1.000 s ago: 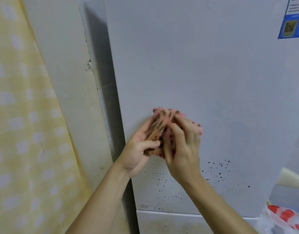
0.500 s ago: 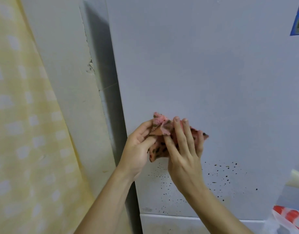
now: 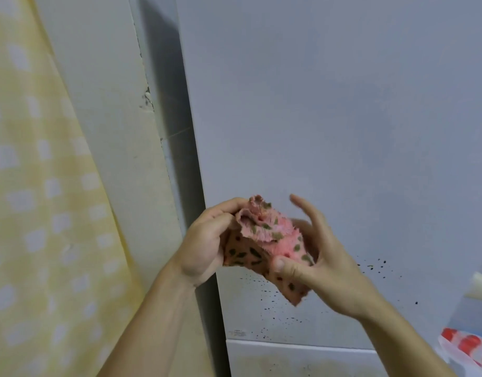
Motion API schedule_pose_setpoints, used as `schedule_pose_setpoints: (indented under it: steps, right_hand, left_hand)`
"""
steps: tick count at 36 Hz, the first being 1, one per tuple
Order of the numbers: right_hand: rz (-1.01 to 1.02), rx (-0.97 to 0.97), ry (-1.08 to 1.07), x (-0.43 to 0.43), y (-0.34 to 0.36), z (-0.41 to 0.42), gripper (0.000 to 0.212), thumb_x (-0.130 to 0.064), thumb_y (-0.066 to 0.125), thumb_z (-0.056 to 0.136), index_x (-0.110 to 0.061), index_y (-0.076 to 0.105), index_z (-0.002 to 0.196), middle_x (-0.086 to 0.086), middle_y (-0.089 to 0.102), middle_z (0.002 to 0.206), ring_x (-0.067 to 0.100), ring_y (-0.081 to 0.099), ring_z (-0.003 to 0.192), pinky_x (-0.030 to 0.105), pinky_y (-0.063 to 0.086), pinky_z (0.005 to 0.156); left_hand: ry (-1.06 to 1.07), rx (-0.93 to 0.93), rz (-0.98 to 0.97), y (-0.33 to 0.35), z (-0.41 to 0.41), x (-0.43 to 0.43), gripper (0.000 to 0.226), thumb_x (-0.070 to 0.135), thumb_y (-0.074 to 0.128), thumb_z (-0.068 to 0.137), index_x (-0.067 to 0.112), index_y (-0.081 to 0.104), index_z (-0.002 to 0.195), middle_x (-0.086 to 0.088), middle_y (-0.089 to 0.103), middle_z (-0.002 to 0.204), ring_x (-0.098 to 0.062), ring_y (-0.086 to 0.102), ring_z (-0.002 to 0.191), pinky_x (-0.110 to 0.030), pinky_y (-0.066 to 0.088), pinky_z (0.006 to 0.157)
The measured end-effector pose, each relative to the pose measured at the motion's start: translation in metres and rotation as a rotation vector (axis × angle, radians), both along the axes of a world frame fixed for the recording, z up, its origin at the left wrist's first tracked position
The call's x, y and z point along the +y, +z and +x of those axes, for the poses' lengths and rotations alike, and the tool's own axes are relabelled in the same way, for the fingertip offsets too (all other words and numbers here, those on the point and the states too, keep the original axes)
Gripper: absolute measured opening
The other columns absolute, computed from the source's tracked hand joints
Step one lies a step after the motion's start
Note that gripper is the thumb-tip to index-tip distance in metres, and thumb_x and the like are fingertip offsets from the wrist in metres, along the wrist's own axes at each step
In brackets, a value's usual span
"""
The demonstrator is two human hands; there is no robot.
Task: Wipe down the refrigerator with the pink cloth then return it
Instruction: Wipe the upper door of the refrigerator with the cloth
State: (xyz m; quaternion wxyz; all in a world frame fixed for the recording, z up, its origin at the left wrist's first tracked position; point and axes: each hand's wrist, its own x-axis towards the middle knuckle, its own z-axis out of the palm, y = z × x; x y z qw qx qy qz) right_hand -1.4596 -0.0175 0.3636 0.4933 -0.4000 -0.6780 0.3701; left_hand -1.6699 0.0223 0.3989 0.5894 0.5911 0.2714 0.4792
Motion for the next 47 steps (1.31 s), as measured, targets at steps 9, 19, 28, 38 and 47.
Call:
schedule_pose_setpoints:
  steps: [9, 19, 28, 38, 47]
  right_hand:
    - [-0.144, 0.002, -0.065, 0.0, 0.004, 0.011, 0.034, -0.036, 0.085, 0.076, -0.009, 0.076, 0.095, 0.011, 0.079, 0.092, 0.032, 0.076, 0.091, 0.048, 0.061, 0.085]
    - [0.007, -0.221, -0.304, 0.001, 0.019, 0.016, 0.016, -0.03, 0.088, 0.082, -0.035, 0.075, 0.091, -0.02, 0.075, 0.082, -0.002, 0.07, 0.078, 0.013, 0.053, 0.063]
    - [1.043, -0.555, -0.967, 0.046, 0.001, -0.024, 0.034, 0.024, 0.062, 0.07, -0.009, 0.053, 0.067, 0.006, 0.046, 0.065, 0.027, 0.041, 0.064, 0.039, 0.035, 0.062]
    - [0.743, -0.55, -0.863, 0.061, -0.079, -0.082, 0.059, -0.011, 0.066, 0.1, 0.0, 0.046, 0.154, 0.025, 0.05, 0.145, 0.041, 0.05, 0.131, 0.05, 0.044, 0.113]
    - [0.912, -0.672, -0.957, 0.105, -0.021, -0.07, 0.069, -0.058, 0.05, 0.105, -0.031, 0.027, 0.164, 0.02, 0.013, 0.171, 0.032, 0.002, 0.162, 0.051, 0.006, 0.131]
  left_hand:
    - [0.168, 0.185, -0.018, -0.005, -0.003, -0.008, 0.052, -0.006, 0.038, 0.103, 0.022, 0.082, 0.103, -0.012, 0.079, 0.11, -0.029, 0.076, 0.104, -0.042, 0.062, 0.085]
    - [0.295, 0.394, 0.156, -0.025, 0.001, -0.013, 0.024, 0.017, 0.079, 0.092, 0.028, 0.075, 0.112, 0.005, 0.079, 0.106, -0.014, 0.076, 0.101, -0.031, 0.061, 0.09]
    - [0.898, 0.49, 0.664, -0.019, 0.019, 0.011, 0.015, 0.021, 0.083, 0.089, 0.027, 0.074, 0.099, 0.018, 0.073, 0.092, -0.005, 0.068, 0.083, -0.018, 0.053, 0.077]
    - [1.064, 0.579, 0.949, -0.042, 0.009, 0.043, 0.013, 0.015, 0.08, 0.091, 0.018, 0.073, 0.101, 0.011, 0.07, 0.096, -0.007, 0.065, 0.089, -0.021, 0.053, 0.077]
    - [1.21, 0.439, 1.118, -0.021, -0.056, 0.071, 0.03, 0.024, 0.053, 0.103, 0.002, 0.07, 0.114, -0.011, 0.065, 0.118, -0.026, 0.062, 0.114, -0.045, 0.053, 0.099]
